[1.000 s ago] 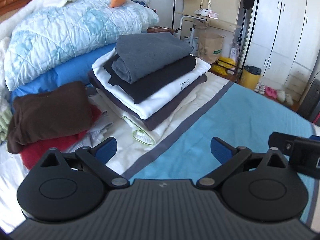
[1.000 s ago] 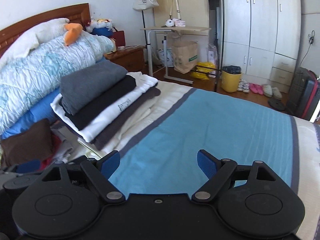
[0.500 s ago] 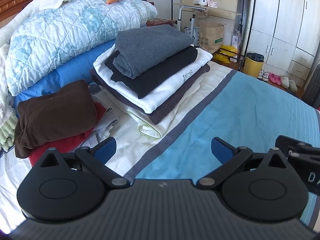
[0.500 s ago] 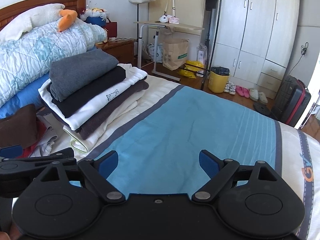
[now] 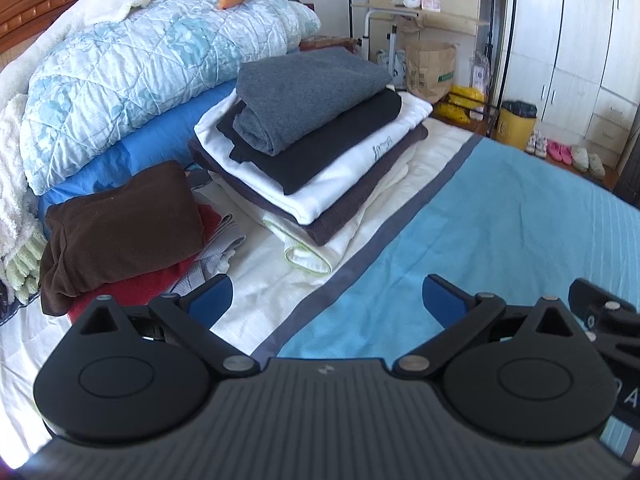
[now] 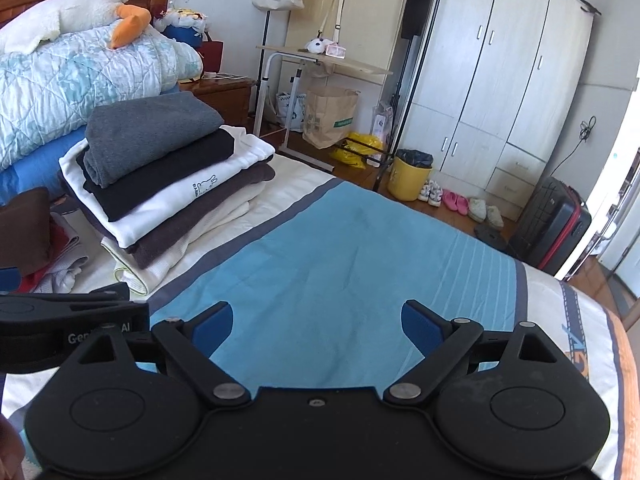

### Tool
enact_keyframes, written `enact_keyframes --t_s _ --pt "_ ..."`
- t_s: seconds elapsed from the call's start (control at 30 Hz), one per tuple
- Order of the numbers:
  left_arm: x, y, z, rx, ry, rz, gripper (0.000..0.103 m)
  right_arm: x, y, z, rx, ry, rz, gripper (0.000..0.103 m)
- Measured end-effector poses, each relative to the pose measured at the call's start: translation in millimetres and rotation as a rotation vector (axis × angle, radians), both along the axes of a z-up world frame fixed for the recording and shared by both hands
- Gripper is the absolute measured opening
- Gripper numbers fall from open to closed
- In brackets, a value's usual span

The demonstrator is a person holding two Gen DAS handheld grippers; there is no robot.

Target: Fold clothes

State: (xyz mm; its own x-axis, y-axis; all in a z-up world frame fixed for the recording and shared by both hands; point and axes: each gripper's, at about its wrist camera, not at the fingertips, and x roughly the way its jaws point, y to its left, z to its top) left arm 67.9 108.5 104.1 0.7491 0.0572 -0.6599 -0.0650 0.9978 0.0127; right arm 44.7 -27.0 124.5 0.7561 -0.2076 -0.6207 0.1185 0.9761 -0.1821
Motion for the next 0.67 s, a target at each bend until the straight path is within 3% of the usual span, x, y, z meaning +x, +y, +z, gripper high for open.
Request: enact_keyframes --t_s 0.17,0.67 --pt "-6.9 -0.5 7.5 0.022 -0.059 0.02 0.103 0.3 0.1 1.2 0.006 0.003 -0.011 0.094" --pt "-9.8 -1.9 9.6 0.036 -0.046 0.03 0.103 -5.2 5.2 8.4 0.003 -0.014 -0.001 0.094"
